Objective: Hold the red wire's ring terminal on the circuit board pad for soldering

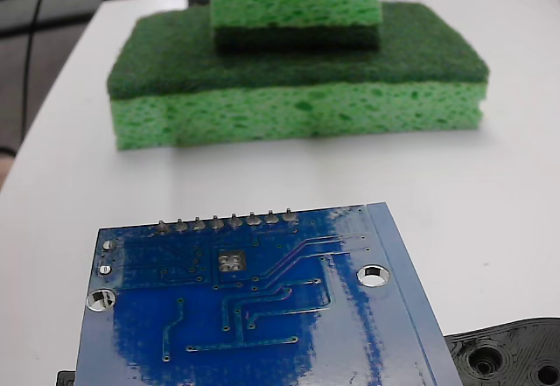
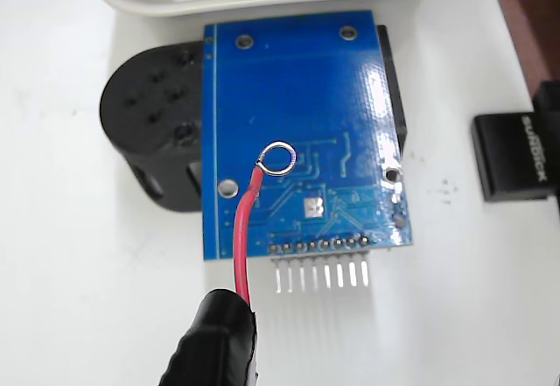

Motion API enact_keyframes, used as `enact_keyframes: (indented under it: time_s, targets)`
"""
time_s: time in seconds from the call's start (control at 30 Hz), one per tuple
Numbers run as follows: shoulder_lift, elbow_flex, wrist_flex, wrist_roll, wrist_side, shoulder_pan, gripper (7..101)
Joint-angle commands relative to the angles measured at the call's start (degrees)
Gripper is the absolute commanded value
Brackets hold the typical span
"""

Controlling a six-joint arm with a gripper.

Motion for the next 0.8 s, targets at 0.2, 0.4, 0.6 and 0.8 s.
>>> enact_keyframes:
  time_s: [0.2,0.4,0.6,0.8]
  targets:
    - [-8.7,-6.5,1.1,0.3,-0.9,-0.9,100.3]
    - [-9.8,-6.2,0.5,0.3,-0.7,-0.7,100.3]
    - [-12.6,-8.2,1.0,-0.4,-0.4,-0.6,100.3]
    - [-13.9,-7.8,-0.1,-0.7,-1.2,0.5,100.3]
